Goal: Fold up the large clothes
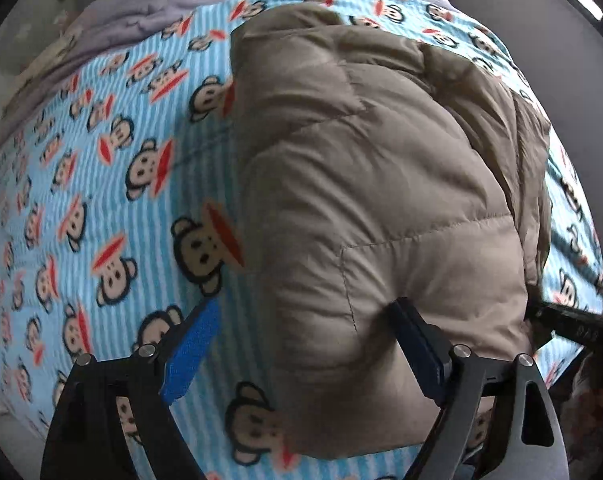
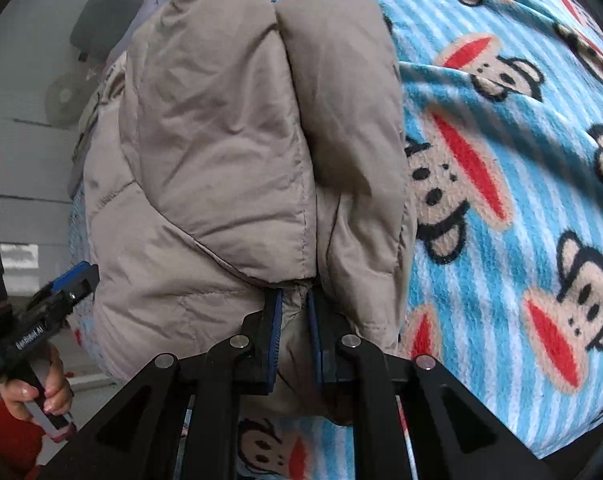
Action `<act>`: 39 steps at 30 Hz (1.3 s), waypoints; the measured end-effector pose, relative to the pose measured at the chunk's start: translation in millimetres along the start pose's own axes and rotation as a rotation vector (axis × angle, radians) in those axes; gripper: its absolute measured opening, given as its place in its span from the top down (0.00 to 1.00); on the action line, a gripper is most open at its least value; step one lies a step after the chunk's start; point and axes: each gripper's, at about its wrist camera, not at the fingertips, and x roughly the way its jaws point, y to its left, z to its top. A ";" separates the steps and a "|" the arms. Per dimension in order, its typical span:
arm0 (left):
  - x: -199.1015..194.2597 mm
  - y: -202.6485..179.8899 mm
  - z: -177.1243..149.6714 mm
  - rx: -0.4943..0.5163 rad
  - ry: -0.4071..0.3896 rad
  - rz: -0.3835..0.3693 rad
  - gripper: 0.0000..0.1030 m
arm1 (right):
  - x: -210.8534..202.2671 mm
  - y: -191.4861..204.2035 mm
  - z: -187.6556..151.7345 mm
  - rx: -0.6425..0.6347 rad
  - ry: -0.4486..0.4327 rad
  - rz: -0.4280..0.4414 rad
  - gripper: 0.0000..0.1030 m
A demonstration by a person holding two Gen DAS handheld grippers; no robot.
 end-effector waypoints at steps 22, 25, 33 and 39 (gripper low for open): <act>-17.6 6.8 3.4 -0.005 0.030 0.030 0.14 | 0.6 48.5 15.2 0.002 0.040 -0.088 0.76; -18.2 7.0 5.4 -0.008 0.024 0.040 0.10 | -0.4 45.7 19.1 0.002 0.033 -0.079 0.75; -12.9 14.3 10.3 -0.056 0.047 0.007 0.00 | -12.3 20.1 26.0 0.016 0.034 -0.037 0.72; -13.5 20.8 17.3 -0.057 0.027 -0.013 0.00 | -38.8 3.3 37.1 0.028 -0.029 0.036 0.31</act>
